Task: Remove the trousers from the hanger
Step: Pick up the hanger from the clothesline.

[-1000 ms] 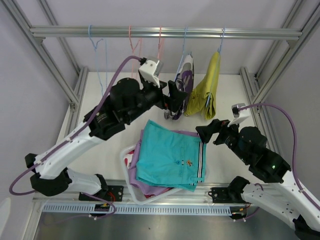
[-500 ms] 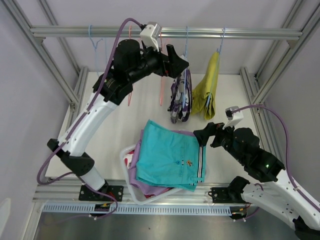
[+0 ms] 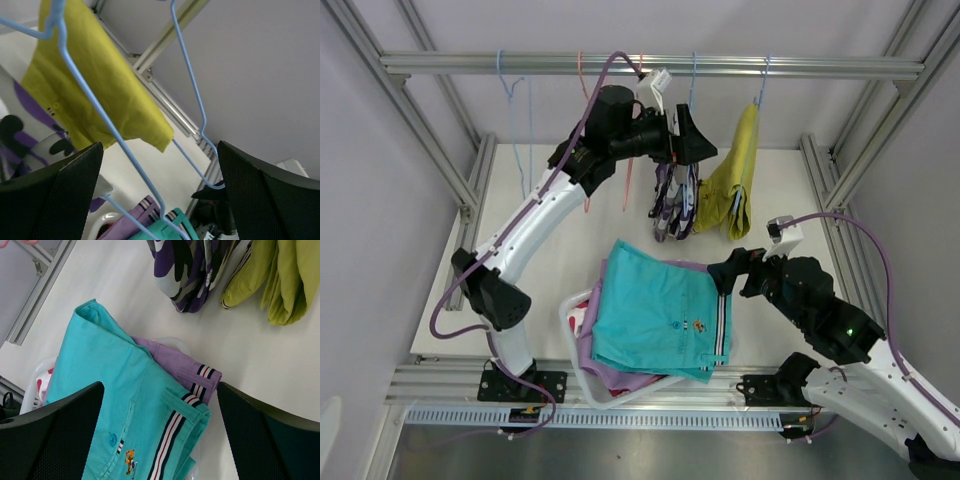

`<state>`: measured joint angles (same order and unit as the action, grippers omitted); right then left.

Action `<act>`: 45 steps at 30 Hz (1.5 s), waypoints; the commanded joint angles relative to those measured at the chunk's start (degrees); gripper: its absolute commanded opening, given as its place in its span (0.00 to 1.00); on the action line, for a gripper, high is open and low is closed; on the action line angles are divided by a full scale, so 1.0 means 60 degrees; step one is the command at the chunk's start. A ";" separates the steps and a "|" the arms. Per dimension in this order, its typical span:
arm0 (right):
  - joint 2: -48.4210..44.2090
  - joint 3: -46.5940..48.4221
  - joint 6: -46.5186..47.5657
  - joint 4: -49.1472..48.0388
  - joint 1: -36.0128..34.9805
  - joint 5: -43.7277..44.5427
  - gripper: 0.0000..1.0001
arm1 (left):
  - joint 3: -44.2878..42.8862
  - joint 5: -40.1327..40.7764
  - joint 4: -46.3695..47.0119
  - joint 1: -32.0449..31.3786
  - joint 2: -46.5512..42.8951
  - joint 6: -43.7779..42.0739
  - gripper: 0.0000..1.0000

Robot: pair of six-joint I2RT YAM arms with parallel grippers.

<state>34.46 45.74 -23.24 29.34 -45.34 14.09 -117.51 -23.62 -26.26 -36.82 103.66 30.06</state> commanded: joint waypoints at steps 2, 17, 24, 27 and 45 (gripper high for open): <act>-0.0016 -0.0020 0.0168 -0.0232 0.0057 -0.0048 1.00 | 0.0571 -0.1423 0.1444 0.0028 -0.0094 0.1050 0.99; -0.0323 0.0038 -0.0052 0.0251 0.0101 -0.0004 0.99 | 0.3105 -0.3857 0.8299 0.0379 0.0185 0.6545 0.99; -0.0499 -0.0005 -0.0169 0.0368 0.0115 -0.0019 1.00 | 0.3561 -0.3579 0.9826 0.0365 0.0039 0.7426 0.77; -0.0557 -0.0006 -0.0183 0.0383 0.0116 -0.0004 0.99 | 0.3546 -0.3491 0.9841 0.0365 -0.0020 0.7470 0.61; -0.0777 -0.0020 -0.0198 0.0442 0.0130 -0.0019 1.00 | 0.2756 -0.3417 0.8948 0.0336 -0.0225 0.7104 0.01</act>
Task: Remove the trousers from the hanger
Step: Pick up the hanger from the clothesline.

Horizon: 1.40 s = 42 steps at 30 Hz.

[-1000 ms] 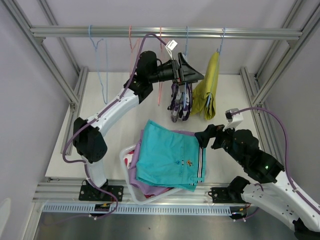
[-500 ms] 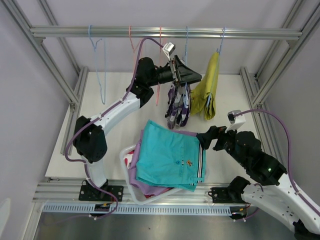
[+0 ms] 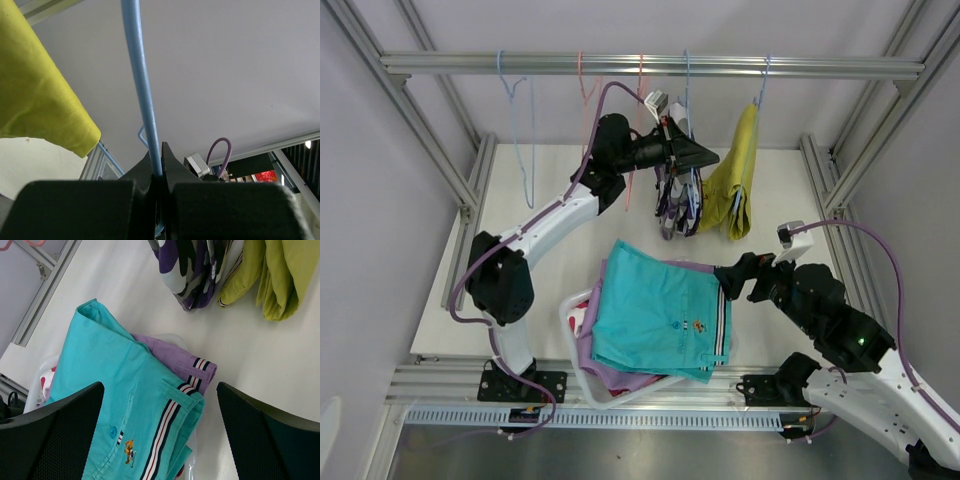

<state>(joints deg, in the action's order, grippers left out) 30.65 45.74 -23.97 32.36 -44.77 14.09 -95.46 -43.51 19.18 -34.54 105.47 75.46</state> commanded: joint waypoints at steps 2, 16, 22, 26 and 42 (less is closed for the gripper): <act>-0.0187 -0.0005 -0.0063 -0.0032 0.0036 -0.0019 1.00 | -0.1387 -0.0102 0.1155 -0.0043 -0.0484 -0.0579 0.01; -0.0275 0.0024 -0.0034 -0.0120 0.0050 -0.0106 0.99 | -0.4437 -0.0147 -0.1525 -0.0160 -0.0175 -0.1750 0.00; -0.0290 -0.0005 -0.0078 -0.0134 0.0050 -0.0151 0.99 | -0.3984 0.0000 -0.2771 -0.0365 -0.1258 -0.2952 0.01; -0.0290 -0.0020 -0.0093 -0.0120 0.0050 -0.0165 0.99 | -0.2917 0.0234 -0.3575 -0.0570 -0.2283 -0.3727 0.01; 0.0134 0.0112 -0.0356 -0.0354 0.0065 -0.0048 1.00 | 0.1890 0.1670 -0.5057 -0.0761 -0.6648 -0.6774 0.00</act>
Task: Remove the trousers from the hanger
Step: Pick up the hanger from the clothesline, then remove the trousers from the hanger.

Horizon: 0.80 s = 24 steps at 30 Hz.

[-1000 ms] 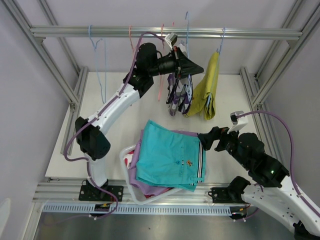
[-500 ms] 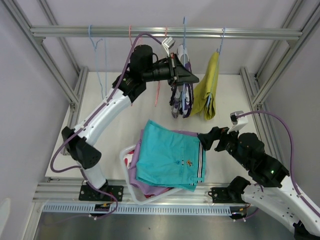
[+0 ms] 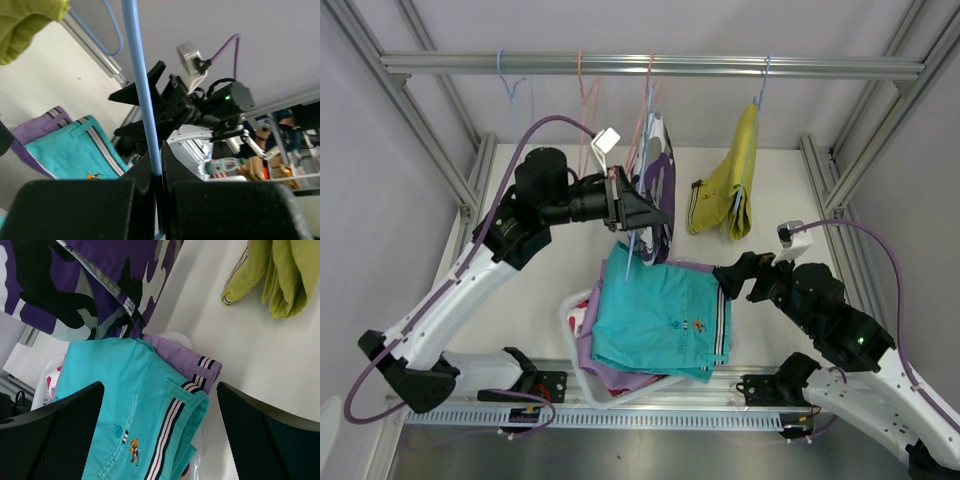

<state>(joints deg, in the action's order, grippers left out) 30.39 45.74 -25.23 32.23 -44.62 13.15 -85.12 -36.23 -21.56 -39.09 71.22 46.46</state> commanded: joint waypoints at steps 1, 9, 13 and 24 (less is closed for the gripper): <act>0.0309 0.0126 -0.0188 -0.0347 0.0025 0.0123 0.99 | 0.0473 0.0587 0.1748 -0.0003 -0.1058 -0.2029 0.01; 0.1423 0.0199 -0.0365 -0.0976 0.0039 0.0182 0.99 | 0.2306 0.1629 0.2347 0.0026 -0.1953 -0.2499 0.01; 0.1921 0.0448 -0.0394 -0.1268 0.0025 0.0109 0.99 | 0.2790 0.1483 0.2655 0.0157 -0.1807 -0.2440 0.00; 0.2242 0.0214 0.0484 -0.3158 -0.0414 -0.0404 0.95 | 0.3947 0.1160 0.3535 0.1315 -0.1572 -0.1883 0.00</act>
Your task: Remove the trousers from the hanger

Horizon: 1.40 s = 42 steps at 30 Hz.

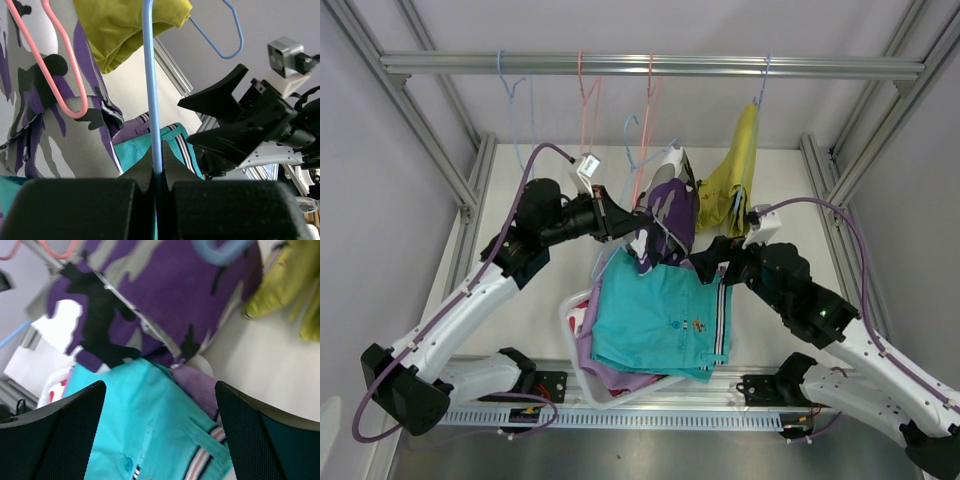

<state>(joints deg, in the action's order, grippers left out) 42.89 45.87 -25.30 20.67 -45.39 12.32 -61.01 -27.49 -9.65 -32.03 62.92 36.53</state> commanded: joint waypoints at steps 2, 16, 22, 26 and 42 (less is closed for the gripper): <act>0.0437 0.0353 0.0903 -0.1437 -0.0564 0.0186 0.95 | -0.0056 -0.0195 0.1550 0.0138 -0.0159 -0.0274 0.01; 0.3439 0.1261 0.2955 -0.3692 -0.3100 0.3265 0.99 | -0.0041 0.0611 0.1403 0.0241 0.0222 -0.0434 0.01; 0.4466 0.2080 0.3249 -0.3810 -0.3041 0.3279 0.99 | -0.0070 0.0567 0.1374 0.0241 0.0222 -0.0449 0.00; 0.5052 0.2433 0.3323 -0.3854 -0.2691 0.3324 1.00 | -0.0056 0.0465 0.1403 0.0241 0.0208 -0.0435 0.01; 0.5976 0.2419 0.3557 -0.4921 -0.0830 0.1159 1.00 | -0.0143 0.0128 0.1432 0.0241 0.0120 -0.0405 0.00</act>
<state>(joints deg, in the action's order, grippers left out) 78.04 58.92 -5.76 -2.46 -52.03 22.31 -60.36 -24.38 -7.99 -30.94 65.25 36.42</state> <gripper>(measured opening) 0.993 0.011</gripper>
